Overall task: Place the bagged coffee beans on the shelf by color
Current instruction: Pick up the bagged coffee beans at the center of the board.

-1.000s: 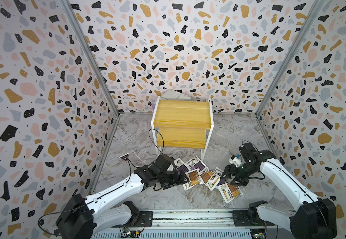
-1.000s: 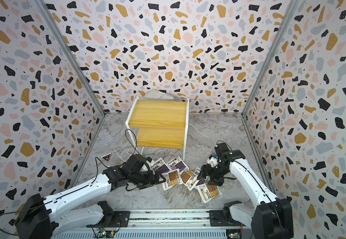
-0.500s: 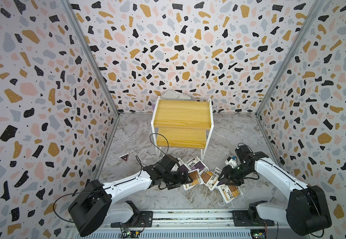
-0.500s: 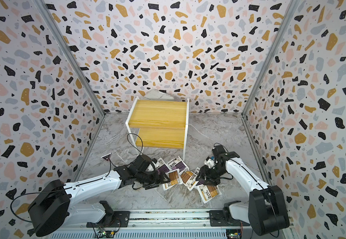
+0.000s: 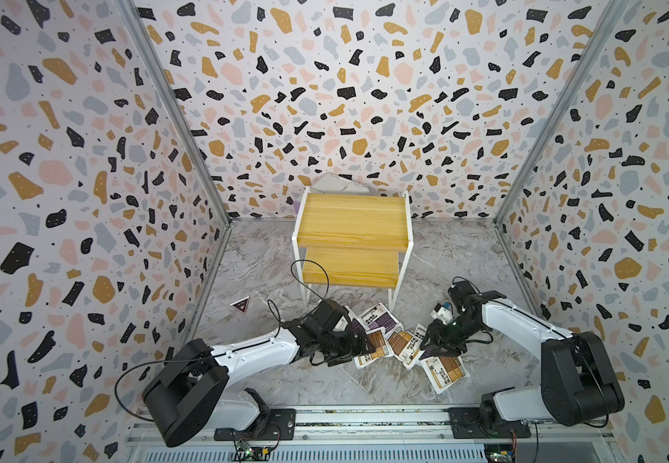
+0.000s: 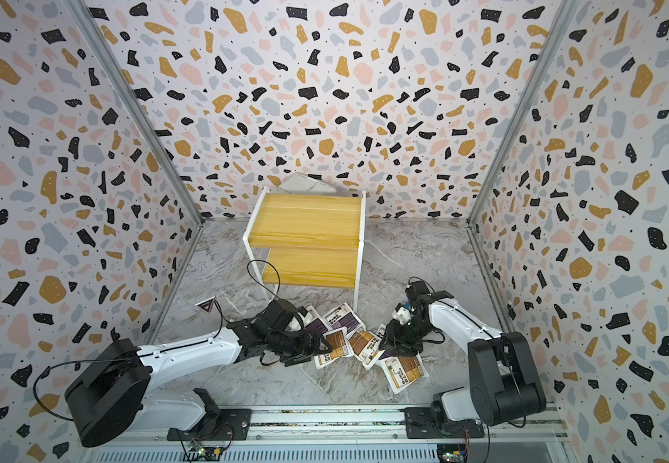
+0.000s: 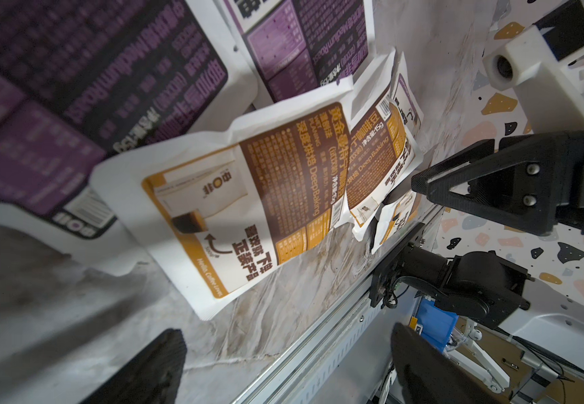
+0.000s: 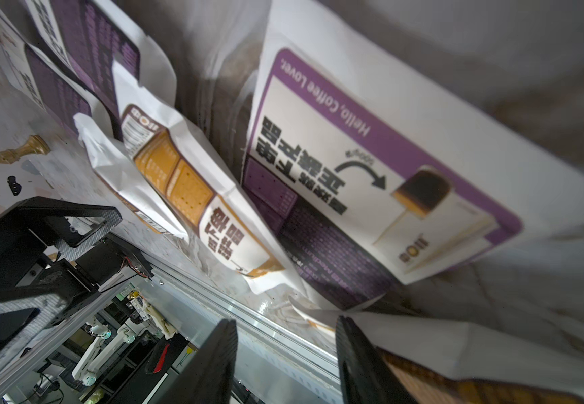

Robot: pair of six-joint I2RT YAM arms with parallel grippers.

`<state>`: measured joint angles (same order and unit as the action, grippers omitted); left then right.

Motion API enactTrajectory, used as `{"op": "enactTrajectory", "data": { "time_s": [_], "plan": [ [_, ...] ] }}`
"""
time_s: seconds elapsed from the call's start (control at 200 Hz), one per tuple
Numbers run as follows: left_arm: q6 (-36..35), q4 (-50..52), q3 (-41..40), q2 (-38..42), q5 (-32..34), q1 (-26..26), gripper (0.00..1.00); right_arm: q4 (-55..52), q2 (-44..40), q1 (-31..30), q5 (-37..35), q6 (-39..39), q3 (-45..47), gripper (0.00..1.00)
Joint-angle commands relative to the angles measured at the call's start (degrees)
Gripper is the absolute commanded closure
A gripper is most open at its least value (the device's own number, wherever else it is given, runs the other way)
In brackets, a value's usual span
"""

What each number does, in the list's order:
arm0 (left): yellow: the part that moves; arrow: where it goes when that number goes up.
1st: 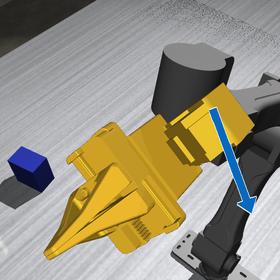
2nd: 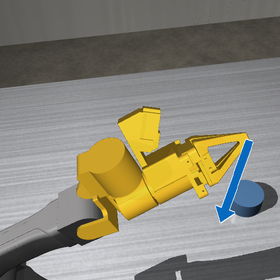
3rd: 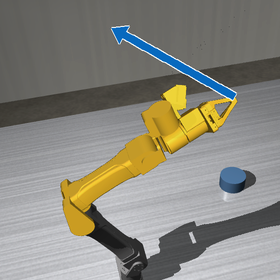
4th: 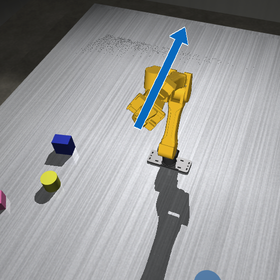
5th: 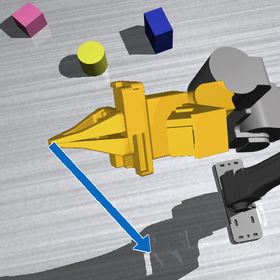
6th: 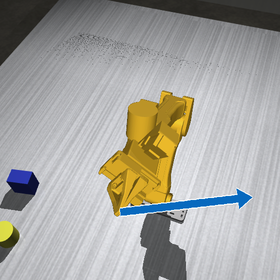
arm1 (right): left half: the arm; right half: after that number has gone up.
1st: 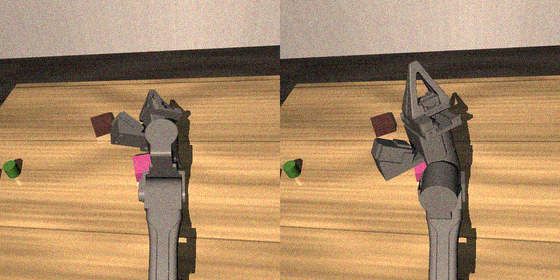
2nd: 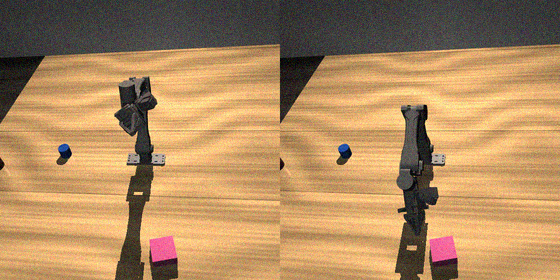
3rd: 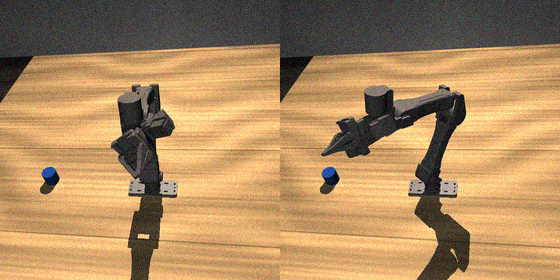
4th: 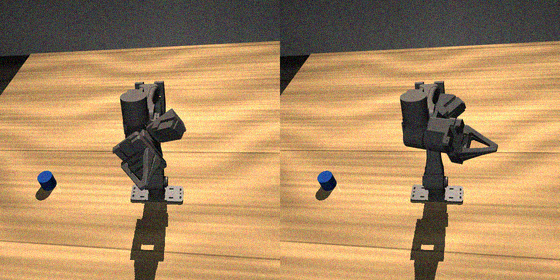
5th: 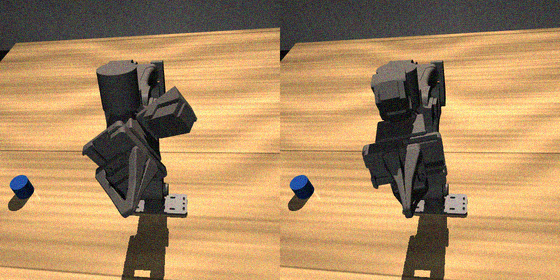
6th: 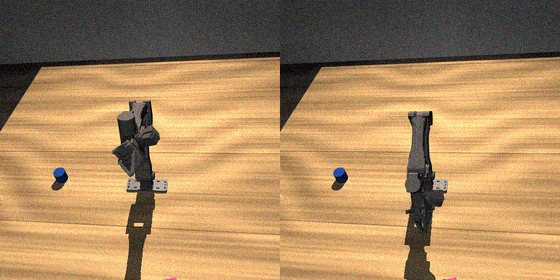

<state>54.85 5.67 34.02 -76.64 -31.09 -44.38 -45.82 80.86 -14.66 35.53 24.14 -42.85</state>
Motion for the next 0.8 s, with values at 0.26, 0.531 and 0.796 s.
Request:
{"op": "enactTrajectory", "data": {
  "time_s": [0.26, 0.531, 0.796],
  "plan": [
    [-0.2, -2.2, 1.0, -1.1, -1.4, -0.2, 0.04, 4.2, 2.6, -0.3, 1.0, 0.4, -1.3, 0.57],
    [-0.5, -2.3, 1.4, -1.9, -2.0, -0.1, 0.04, 5.7, 3.3, -0.3, 1.4, 0.9, -1.2, 0.71],
    [-0.9, -2.1, 2.2, -3.0, -2.6, -0.1, 0.04, 5.0, 1.8, -0.3, 0.8, 0.9, -1.2, 1.0]
  ]
}}
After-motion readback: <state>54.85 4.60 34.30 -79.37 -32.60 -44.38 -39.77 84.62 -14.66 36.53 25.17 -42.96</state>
